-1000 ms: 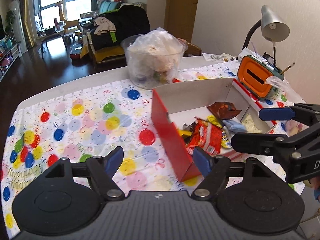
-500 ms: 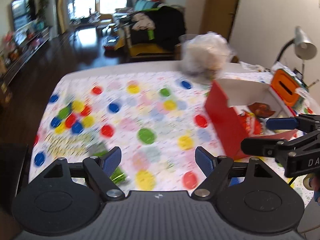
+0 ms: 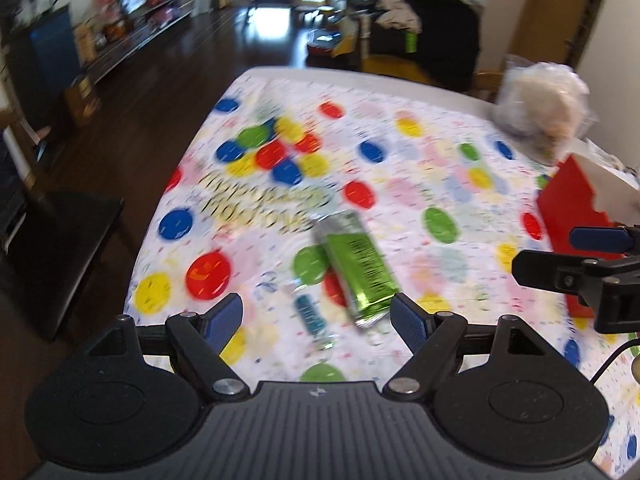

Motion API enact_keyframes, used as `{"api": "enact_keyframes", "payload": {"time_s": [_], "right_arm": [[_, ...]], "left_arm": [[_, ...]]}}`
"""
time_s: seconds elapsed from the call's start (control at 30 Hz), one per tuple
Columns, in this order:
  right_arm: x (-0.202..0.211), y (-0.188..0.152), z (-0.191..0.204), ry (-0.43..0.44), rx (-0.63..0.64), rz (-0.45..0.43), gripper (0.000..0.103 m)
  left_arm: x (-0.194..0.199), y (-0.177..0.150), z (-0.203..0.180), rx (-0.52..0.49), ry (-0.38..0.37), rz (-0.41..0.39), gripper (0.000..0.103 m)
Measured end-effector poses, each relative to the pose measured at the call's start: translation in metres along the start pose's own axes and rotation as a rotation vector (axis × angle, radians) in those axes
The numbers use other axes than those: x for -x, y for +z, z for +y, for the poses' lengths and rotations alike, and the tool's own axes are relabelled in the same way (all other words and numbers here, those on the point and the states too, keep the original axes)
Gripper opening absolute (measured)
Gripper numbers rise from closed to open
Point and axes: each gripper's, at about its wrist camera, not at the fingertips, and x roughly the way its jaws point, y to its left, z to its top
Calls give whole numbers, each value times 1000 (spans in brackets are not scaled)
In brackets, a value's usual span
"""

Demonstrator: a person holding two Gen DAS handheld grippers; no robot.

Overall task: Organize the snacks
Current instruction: 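Grasp the green packet with the right tool while the left tool grasps the blue candy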

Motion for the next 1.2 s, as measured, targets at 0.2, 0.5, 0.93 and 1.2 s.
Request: {"api": "enact_keyframes", "payload": {"time_s": [0.2,0.5,0.93,1.2], "right_arm": [[-46,11,24,6,74,70,99],[-111,21,52,-1,160,175,87],[-156,20,71,4,267,267,44],[-152,22,55,-23,266,253,40]], "left_arm": [[-25,-11,16,44,25,61,81],[-43,-16,21,58,28,83,81],[-57,-12,17,62,9,115,81],[-72,-3,11,69,-15,153,63]]}}
